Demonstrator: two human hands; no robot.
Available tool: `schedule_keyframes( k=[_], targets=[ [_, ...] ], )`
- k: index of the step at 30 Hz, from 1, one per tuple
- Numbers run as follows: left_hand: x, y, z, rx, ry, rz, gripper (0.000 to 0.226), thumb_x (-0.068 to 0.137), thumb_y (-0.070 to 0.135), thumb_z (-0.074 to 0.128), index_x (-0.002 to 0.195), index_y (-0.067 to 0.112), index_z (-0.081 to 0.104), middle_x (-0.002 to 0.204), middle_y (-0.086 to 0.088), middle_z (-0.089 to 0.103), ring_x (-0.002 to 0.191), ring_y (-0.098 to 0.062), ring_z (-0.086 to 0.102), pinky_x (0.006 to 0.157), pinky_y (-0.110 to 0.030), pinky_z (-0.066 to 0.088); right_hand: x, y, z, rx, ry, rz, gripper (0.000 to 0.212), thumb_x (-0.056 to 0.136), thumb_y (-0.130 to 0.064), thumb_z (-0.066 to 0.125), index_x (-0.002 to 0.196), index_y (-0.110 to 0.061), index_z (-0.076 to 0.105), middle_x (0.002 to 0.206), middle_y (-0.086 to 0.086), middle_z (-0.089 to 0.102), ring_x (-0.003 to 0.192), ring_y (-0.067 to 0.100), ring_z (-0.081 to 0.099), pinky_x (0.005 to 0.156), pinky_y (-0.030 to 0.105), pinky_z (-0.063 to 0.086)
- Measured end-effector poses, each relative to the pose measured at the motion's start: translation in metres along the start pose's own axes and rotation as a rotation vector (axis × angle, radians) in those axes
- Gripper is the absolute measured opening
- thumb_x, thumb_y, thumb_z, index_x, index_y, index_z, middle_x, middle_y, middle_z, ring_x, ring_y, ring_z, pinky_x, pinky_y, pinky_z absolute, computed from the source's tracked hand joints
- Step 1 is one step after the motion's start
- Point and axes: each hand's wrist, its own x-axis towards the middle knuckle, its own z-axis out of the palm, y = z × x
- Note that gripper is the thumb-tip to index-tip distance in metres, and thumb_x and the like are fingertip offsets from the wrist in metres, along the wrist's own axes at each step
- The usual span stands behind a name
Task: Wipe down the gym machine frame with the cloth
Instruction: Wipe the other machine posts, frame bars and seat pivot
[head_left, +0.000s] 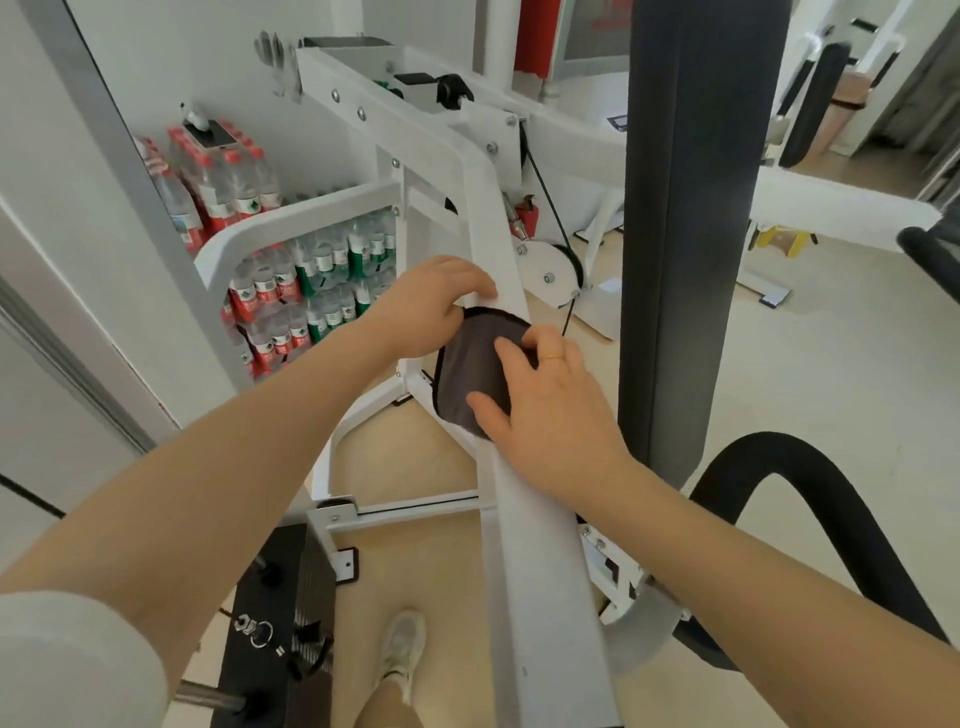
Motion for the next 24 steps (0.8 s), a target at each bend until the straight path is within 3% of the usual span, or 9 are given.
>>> schedule_keyframes(
  k=[3, 6, 11, 17, 21, 24],
  targets=[
    [0.013, -0.013, 0.004, 0.023, -0.037, 0.021, 0.062, 0.074, -0.014, 0.039, 0.129, 0.012, 0.051, 0.14, -0.004, 0.045, 0.132, -0.021, 0.035, 0.109, -0.029, 0.022, -0.011, -0.002, -0.001, 0.04, -0.085, 0.04, 0.063, 0.095, -0.05, 0.034, 0.148, -0.021, 0.016, 0.15, 0.003, 0.011, 0.132, 0.022, 0.023, 0.1, 0.036, 0.04],
    [0.035, -0.028, 0.002, 0.011, -0.086, -0.03, 0.065, 0.079, -0.011, 0.037, 0.137, 0.018, 0.041, 0.15, -0.001, 0.03, 0.138, -0.019, 0.024, 0.11, -0.027, 0.017, 0.007, -0.008, 0.002, 0.054, -0.119, 0.076, 0.062, 0.096, -0.043, 0.036, 0.149, -0.02, 0.011, 0.153, 0.006, 0.005, 0.133, 0.028, 0.024, 0.104, 0.037, 0.036],
    [0.08, -0.063, 0.006, 0.008, -0.141, -0.004, 0.069, 0.078, -0.014, 0.035, 0.141, 0.015, 0.034, 0.153, -0.003, 0.023, 0.142, -0.021, 0.014, 0.114, -0.027, 0.008, 0.063, -0.007, 0.01, 0.043, -0.106, 0.161, 0.06, 0.098, -0.035, 0.036, 0.15, -0.02, 0.008, 0.155, 0.006, 0.001, 0.139, 0.031, 0.012, 0.109, 0.036, 0.028],
    [0.12, -0.093, 0.01, -0.017, -0.084, 0.007, 0.067, 0.079, -0.013, 0.037, 0.141, 0.01, 0.035, 0.152, -0.007, 0.024, 0.142, -0.025, 0.014, 0.115, -0.03, 0.007, 0.137, 0.003, 0.008, 0.102, -0.098, 0.209, 0.059, 0.097, -0.032, 0.038, 0.15, -0.026, 0.013, 0.157, -0.002, 0.005, 0.143, 0.027, 0.005, 0.112, 0.039, 0.022],
    [0.134, -0.114, 0.014, -0.032, -0.077, 0.0, 0.068, 0.079, -0.013, 0.037, 0.142, 0.011, 0.032, 0.153, -0.006, 0.023, 0.142, -0.022, 0.015, 0.115, -0.029, 0.01, 0.126, 0.003, 0.01, 0.057, -0.179, 0.176, 0.06, 0.098, -0.03, 0.034, 0.15, -0.031, 0.004, 0.158, -0.009, -0.005, 0.144, 0.02, -0.011, 0.112, 0.039, 0.024],
    [0.143, -0.126, 0.018, -0.084, -0.004, 0.024, 0.067, 0.076, -0.015, 0.035, 0.137, 0.012, 0.041, 0.148, -0.004, 0.033, 0.138, -0.023, 0.024, 0.112, -0.03, 0.018, 0.133, 0.006, 0.01, 0.061, -0.193, 0.164, 0.06, 0.098, -0.028, 0.032, 0.149, -0.033, 0.001, 0.157, -0.013, -0.01, 0.143, 0.016, -0.016, 0.111, 0.036, 0.025]
  ],
)
